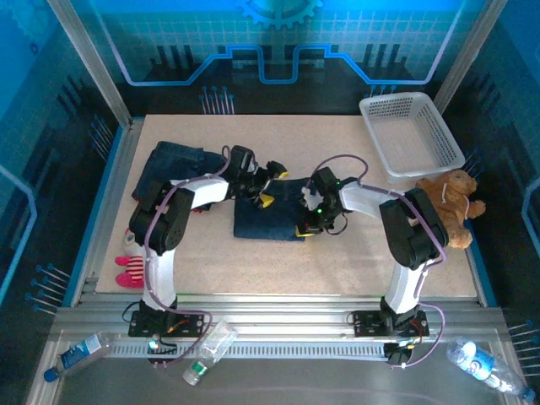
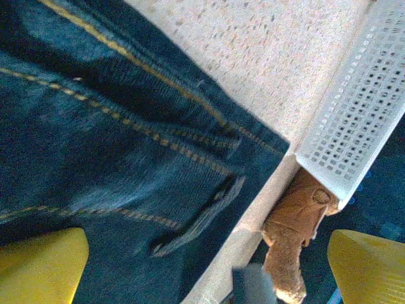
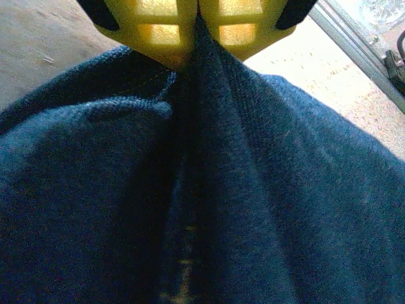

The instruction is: Fold and stack the skirts

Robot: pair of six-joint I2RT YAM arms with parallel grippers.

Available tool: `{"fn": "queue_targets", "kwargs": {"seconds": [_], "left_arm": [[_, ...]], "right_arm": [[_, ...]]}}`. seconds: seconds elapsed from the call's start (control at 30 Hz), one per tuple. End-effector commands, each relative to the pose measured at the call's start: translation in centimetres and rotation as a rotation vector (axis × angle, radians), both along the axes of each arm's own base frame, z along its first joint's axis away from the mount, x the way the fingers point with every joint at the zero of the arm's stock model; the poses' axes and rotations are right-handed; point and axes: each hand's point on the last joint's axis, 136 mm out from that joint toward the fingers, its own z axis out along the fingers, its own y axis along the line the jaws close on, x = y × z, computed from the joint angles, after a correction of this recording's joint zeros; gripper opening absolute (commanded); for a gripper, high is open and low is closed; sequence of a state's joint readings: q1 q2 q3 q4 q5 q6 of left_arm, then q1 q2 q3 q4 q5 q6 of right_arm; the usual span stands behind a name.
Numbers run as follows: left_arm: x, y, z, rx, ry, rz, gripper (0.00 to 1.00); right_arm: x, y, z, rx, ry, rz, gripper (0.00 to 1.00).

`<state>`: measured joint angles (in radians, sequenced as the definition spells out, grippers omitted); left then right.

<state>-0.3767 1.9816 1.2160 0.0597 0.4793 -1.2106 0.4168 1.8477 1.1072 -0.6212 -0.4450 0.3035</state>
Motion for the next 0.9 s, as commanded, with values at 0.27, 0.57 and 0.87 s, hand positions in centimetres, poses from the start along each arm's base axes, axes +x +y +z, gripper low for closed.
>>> {"fn": "queue_targets", "kwargs": {"seconds": [0.27, 0.57, 0.87], "left_arm": [[-9.2, 13.7, -0.1, 0.658, 0.095, -0.181, 0.99], [-8.9, 10.6, -3.8, 0.512, 0.044, -0.304, 0.82], [-6.2, 8.3, -5.0, 0.444, -0.034, -0.384, 0.51]], "right_arm": [[-3.6, -4.0, -3.6, -0.182, 0.291, -0.102, 0.01], [-3.3, -3.7, -3.6, -0.170, 0.296, -0.092, 0.01], [-3.5, -3.7, -3.7, -0.171, 0.299, -0.079, 0.01]]}}
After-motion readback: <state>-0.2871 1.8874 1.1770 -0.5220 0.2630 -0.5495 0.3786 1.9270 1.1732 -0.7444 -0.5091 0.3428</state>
